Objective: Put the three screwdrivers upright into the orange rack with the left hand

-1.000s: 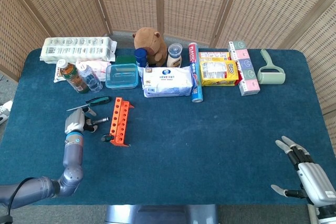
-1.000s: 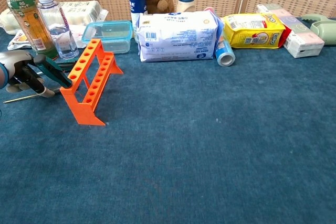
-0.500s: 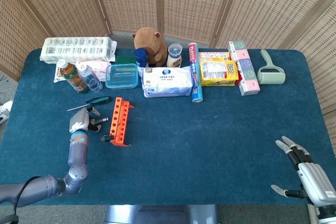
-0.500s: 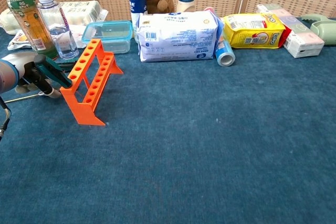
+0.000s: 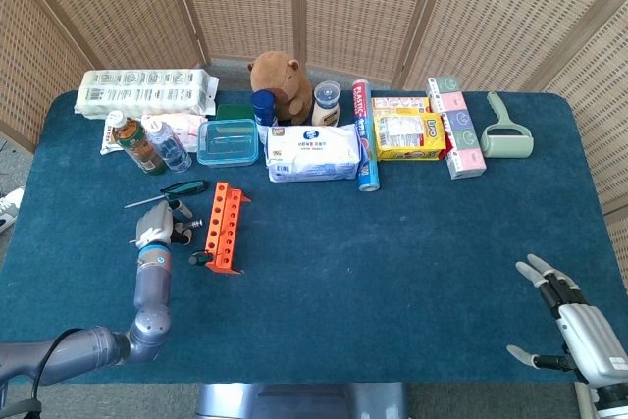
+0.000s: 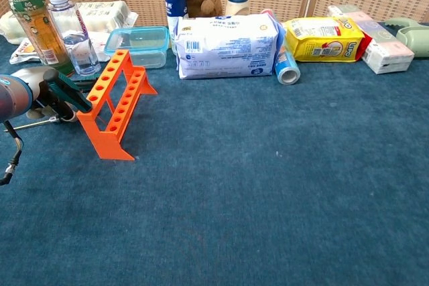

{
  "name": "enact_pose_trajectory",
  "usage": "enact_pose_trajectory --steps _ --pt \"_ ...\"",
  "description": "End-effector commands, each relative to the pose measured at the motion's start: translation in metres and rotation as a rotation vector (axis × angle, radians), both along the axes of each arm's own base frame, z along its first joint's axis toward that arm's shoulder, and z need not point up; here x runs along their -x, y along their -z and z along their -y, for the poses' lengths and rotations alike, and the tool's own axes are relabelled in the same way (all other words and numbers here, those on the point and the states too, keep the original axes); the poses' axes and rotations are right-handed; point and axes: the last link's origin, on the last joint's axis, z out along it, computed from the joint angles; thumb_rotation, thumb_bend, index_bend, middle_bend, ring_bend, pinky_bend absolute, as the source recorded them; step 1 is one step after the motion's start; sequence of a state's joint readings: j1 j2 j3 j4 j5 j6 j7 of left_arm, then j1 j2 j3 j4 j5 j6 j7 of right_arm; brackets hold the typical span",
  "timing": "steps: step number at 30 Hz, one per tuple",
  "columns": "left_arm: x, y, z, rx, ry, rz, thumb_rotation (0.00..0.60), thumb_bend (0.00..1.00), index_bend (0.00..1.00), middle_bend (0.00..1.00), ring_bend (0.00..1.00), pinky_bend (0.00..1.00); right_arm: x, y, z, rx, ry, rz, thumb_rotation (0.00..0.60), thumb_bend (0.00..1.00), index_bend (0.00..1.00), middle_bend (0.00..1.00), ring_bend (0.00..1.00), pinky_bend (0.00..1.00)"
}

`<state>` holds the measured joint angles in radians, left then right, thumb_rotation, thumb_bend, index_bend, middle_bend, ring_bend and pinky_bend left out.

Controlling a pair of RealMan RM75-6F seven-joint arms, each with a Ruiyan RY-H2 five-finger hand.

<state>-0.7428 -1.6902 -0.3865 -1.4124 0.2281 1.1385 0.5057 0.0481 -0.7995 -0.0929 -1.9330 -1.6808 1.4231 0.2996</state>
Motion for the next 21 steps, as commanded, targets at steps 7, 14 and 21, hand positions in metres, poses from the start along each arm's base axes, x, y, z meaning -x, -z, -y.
enact_pose_trajectory --steps 7,14,21 --pt "-0.0010 0.0022 0.0009 0.006 -0.001 -0.013 0.600 0.38 0.45 0.90 0.88 0.92 -0.0004 -0.0001 0.0000 -0.003 -0.001 0.004 0.600 0.00 0.07 0.00 0.06 0.04" --pt "-0.0019 0.0029 0.0012 0.006 -0.003 -0.022 0.600 0.39 0.47 0.90 0.88 0.92 -0.0003 -0.0005 0.0000 -0.004 -0.001 0.007 0.600 0.00 0.07 0.00 0.06 0.04" --pt "-0.0039 0.0057 0.0037 0.017 0.002 -0.044 0.600 0.40 0.50 0.90 0.88 0.92 -0.0006 -0.0008 -0.0001 -0.004 -0.003 0.009 0.600 0.00 0.07 0.00 0.06 0.04"
